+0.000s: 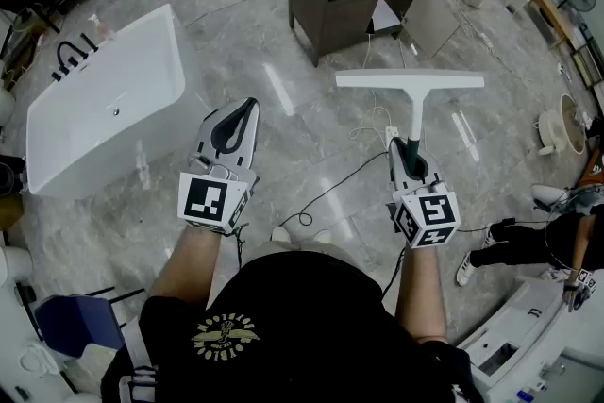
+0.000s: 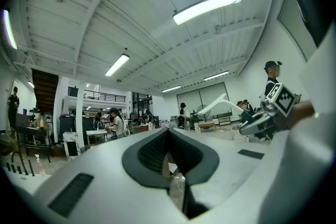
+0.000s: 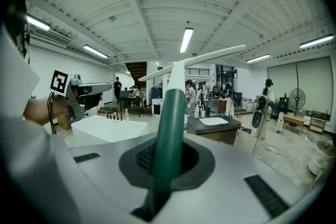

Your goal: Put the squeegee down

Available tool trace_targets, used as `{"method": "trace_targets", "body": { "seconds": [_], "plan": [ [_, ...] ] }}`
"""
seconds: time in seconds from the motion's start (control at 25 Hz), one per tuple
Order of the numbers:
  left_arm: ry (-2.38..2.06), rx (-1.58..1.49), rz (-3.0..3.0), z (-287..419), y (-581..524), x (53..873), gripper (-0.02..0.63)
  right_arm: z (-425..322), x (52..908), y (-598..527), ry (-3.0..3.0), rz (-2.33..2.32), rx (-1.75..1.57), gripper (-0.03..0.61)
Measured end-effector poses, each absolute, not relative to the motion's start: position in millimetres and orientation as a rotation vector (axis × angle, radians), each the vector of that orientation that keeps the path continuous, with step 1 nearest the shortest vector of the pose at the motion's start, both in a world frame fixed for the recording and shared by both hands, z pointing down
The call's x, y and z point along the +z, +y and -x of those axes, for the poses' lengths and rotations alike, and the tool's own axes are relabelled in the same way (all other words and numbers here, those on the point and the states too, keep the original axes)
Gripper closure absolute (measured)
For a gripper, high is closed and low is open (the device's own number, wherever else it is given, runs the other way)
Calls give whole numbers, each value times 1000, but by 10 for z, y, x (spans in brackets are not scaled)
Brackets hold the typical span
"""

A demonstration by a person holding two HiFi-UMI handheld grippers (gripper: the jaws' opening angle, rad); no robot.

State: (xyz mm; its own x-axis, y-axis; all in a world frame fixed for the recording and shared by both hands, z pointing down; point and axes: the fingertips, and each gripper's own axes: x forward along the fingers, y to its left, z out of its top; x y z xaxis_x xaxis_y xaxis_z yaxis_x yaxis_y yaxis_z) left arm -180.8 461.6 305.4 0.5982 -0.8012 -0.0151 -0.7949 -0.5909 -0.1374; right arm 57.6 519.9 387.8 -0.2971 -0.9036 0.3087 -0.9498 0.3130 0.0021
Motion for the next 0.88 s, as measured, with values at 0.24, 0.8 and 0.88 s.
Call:
{"method": "trace_targets", "body": {
  "seconds": [0.24, 0.8, 0.88],
  "plan": [
    [1394, -49, 2674, 1568, 4600, 3050, 591, -791, 3866, 5133, -2361, -1653, 239, 551],
    [1497, -105, 2596, 1263, 4864, 3082, 591, -1171, 3881, 5142, -2464, -1533, 219, 551],
    [1505, -104, 2590, 1263, 4833, 3055, 591, -1181, 3876, 5114, -2471, -1527, 221, 551]
  ]
}}
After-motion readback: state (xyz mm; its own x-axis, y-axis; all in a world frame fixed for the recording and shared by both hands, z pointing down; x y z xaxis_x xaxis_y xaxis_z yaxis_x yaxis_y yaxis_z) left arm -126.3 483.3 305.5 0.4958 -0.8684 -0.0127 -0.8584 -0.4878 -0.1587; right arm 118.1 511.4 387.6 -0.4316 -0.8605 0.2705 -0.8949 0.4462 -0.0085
